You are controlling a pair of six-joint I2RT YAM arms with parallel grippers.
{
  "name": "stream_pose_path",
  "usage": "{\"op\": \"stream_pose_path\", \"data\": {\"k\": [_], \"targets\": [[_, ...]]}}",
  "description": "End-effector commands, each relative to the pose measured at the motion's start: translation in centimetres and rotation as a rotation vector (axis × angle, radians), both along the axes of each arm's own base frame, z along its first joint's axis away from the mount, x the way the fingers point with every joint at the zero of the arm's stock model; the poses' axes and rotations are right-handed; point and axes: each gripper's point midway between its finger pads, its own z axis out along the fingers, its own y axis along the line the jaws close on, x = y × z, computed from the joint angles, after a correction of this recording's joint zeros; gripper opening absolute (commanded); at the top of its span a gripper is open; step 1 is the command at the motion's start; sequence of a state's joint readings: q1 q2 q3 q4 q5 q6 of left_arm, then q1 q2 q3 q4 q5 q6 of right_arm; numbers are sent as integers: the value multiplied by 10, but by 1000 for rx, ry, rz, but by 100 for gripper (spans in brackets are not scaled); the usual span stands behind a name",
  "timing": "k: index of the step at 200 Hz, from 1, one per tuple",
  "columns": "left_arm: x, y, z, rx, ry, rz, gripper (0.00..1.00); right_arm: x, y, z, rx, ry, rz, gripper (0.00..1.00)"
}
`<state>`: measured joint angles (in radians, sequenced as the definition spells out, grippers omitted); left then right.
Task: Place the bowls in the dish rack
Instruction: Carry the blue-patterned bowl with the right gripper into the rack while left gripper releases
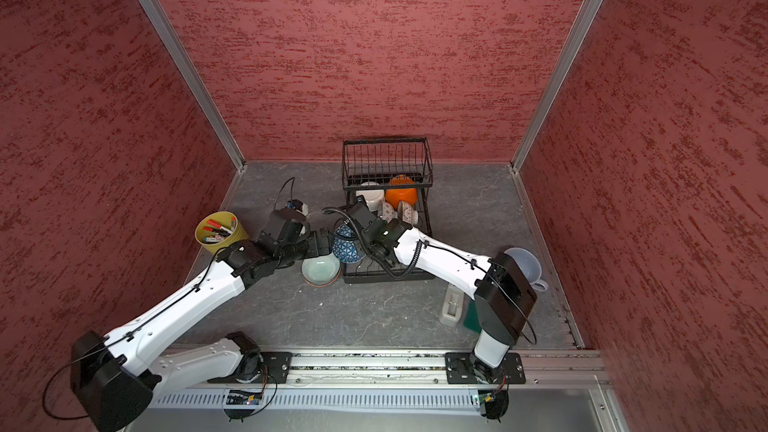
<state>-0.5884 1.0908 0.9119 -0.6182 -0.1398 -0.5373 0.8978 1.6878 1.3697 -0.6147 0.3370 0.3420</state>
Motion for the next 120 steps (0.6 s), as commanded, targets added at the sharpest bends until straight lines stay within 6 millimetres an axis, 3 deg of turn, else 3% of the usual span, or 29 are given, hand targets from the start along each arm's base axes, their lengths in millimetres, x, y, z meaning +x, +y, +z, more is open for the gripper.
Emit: {"op": "stream_pose_path", "data": {"k": [1, 43, 120], "targets": [[0, 6, -2, 6, -18, 13, 100, 17, -16, 49, -7, -153, -95, 0], [-3, 13, -2, 1, -29, 34, 100, 32, -34, 54, -120, -247, -183, 0], [-9, 28, -1, -7, -50, 70, 100, 53, -33, 49, -261, -332, -217, 0]]}}
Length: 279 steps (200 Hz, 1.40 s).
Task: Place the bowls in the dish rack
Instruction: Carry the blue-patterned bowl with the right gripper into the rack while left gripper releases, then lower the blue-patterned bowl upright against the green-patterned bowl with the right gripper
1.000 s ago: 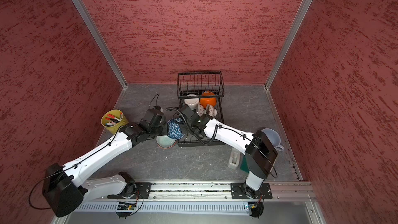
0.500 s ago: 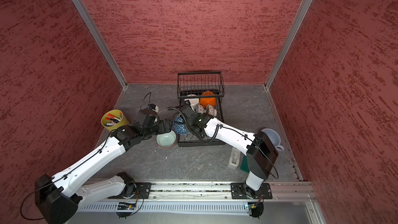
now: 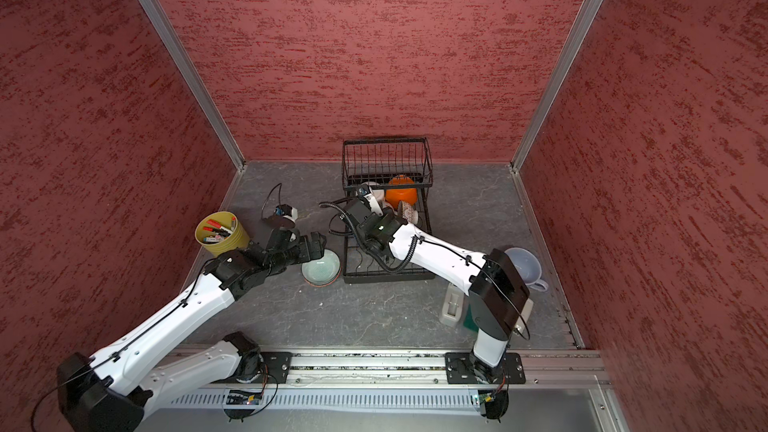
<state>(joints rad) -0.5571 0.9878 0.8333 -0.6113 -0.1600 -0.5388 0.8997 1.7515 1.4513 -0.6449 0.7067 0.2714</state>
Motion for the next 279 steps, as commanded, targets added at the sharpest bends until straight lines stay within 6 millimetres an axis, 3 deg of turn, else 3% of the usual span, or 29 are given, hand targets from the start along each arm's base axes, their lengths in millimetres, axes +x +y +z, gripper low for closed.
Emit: {"op": "stream_pose_path", "data": {"k": [1, 99, 279], "targets": [[1, 7, 0, -1, -16, 25, 100, 13, 3, 23, -23, -104, -39, 0], [-4, 25, -2, -8, -31, 68, 100, 28, 29, 18, -161, -187, -16, 0], [-8, 43, -5, -18, -23, 99, 100, 49, 29, -10, -368, -275, -81, 0]]}}
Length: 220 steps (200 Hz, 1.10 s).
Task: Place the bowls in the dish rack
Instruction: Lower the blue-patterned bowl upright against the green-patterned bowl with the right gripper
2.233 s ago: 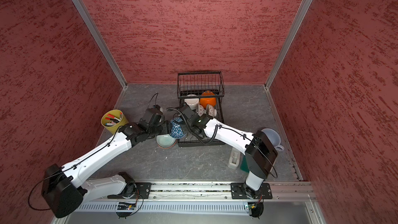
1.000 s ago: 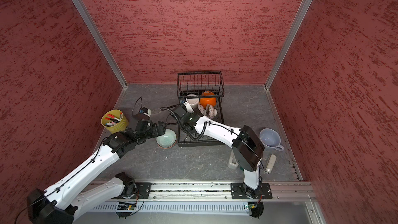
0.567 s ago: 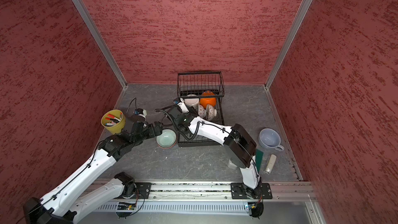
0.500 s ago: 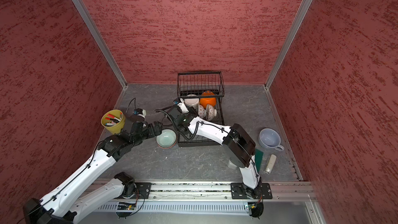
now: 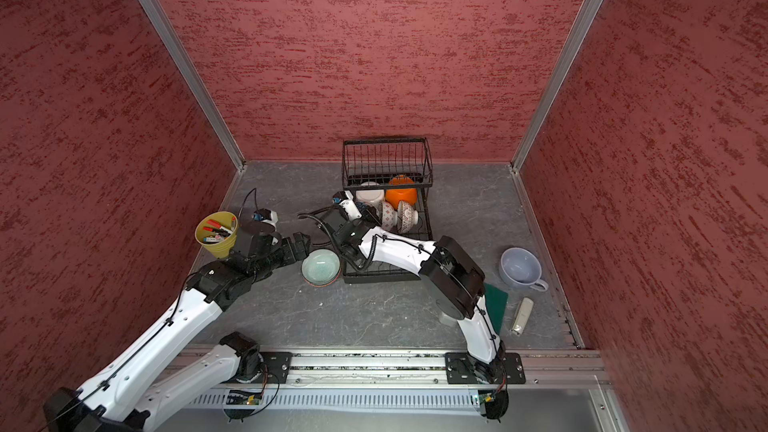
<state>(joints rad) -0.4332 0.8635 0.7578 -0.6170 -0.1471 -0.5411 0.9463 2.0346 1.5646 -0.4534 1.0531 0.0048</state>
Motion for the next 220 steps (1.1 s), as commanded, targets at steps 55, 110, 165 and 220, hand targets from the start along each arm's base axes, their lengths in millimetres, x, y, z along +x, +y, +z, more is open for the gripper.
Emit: {"op": "stream_pose_path", "data": {"k": [55, 110, 165, 220], "targets": [[-2, 3, -4, 7, 9, -15, 100, 16, -1, 4, -38, -106, -67, 0], [-2, 5, -8, 7, 22, -12, 99, 24, -11, -1, -45, -116, -99, 0], [-3, 6, -12, 3, 26, -6, 100, 32, -15, -8, -84, -132, -118, 0], [-4, 7, -14, 3, 34, -6, 100, 36, -15, -16, -98, -128, -120, 0]]}}
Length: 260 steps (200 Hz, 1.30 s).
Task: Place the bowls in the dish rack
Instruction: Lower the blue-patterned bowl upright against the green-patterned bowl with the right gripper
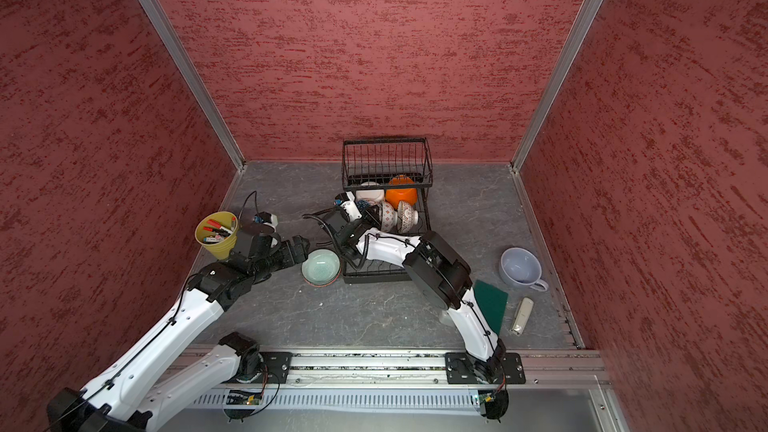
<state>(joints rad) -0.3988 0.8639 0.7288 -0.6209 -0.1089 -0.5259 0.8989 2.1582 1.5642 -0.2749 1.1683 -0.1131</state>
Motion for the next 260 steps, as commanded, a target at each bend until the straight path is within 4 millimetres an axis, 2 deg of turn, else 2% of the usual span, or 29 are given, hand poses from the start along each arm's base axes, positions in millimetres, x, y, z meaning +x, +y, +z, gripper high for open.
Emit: {"op": "stream_pose_path", "data": {"k": [1, 130, 187, 260], "targets": [[-1, 2, 0, 2, -3, -2, 100, 7, -2, 11, 14, -64, -39, 0], [-1, 4, -4, 2, 1, 5, 100, 11, 5, -5, -91, -64, -28, 0], [-2, 5, -4, 3, 3, 8, 100, 7, 14, -13, -121, -51, -1, 0], [-2, 6, -2, -2, 1, 7, 100, -3, 37, -28, -166, -13, 58, 0]]}}
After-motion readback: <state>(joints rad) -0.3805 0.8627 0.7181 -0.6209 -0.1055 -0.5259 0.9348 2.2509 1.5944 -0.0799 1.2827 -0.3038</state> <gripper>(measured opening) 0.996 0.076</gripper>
